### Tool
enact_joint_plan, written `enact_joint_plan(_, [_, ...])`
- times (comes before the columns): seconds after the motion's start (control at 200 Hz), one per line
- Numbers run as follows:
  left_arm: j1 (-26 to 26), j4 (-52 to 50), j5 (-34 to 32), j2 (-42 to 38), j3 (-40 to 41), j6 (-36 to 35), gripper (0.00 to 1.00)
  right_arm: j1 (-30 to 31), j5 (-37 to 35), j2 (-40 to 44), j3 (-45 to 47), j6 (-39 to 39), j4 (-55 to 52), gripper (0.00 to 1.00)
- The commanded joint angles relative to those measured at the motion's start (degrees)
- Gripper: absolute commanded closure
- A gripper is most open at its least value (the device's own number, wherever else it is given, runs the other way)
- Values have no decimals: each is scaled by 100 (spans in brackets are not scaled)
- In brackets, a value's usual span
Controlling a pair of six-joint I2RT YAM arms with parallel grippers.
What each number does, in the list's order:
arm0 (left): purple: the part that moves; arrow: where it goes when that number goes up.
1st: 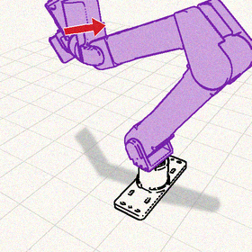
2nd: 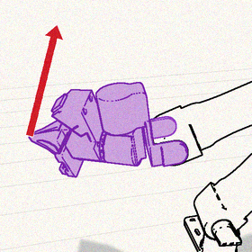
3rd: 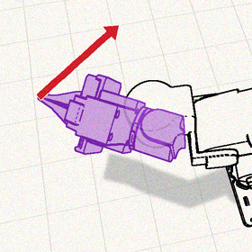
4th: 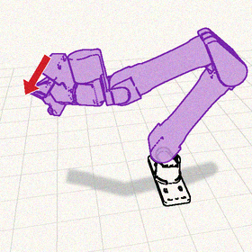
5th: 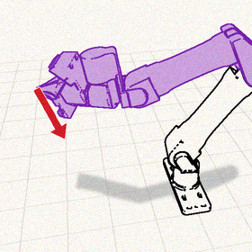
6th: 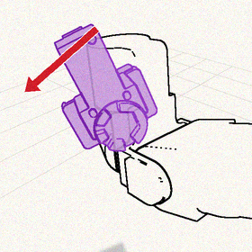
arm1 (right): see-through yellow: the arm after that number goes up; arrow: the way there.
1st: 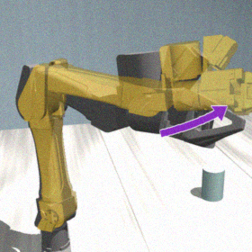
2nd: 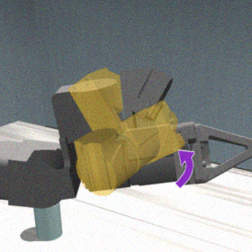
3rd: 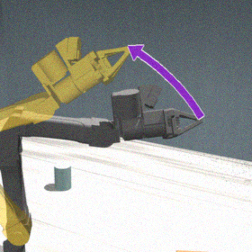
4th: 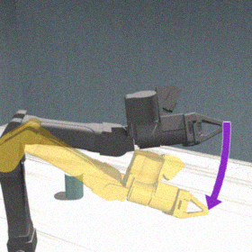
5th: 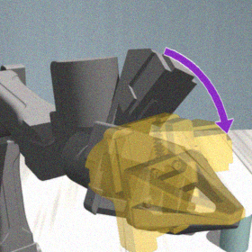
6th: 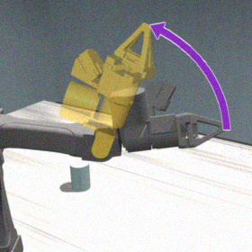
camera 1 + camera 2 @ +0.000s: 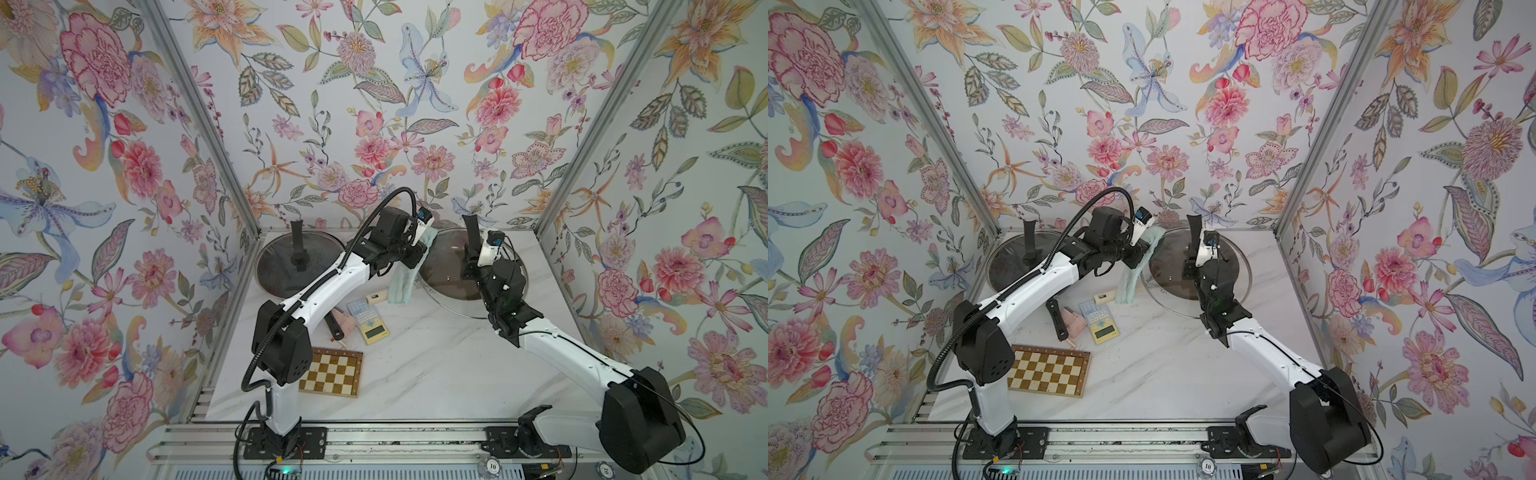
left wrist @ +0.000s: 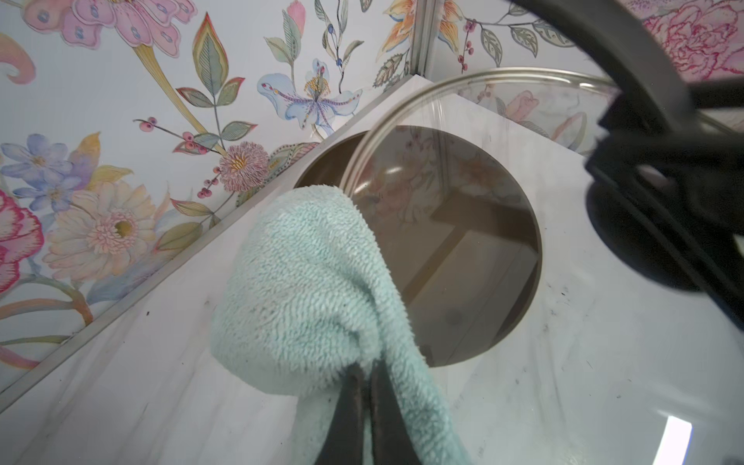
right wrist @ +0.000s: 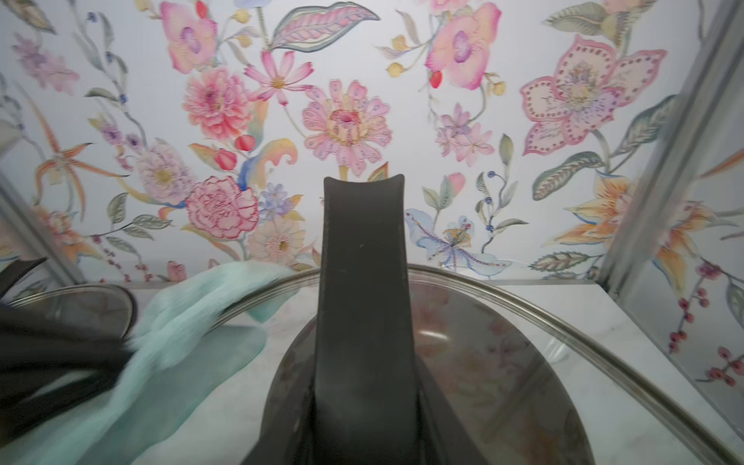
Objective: Wipe the pot lid with a cloth
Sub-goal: Wipe the pot lid.
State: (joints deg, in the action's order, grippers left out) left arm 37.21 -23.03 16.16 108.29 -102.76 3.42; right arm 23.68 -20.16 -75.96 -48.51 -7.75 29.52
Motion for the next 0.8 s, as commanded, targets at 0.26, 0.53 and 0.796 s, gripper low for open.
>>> enact_joint_plan(0.26, [614, -633, 500, 479, -959, -213, 100, 141, -1880, -1352, -1747, -1101, 2014, 100])
enact_joint_plan(0.53, [788, -984, 920, 709, -1510, -404, 100, 228, -2776, -2435, -2366, -705, 3345, 100])
enact_joint_plan(0.796, [789, -936, 894, 858, -1629, -351, 100, 366, -2192, -2601, -2574, -743, 3655, 100])
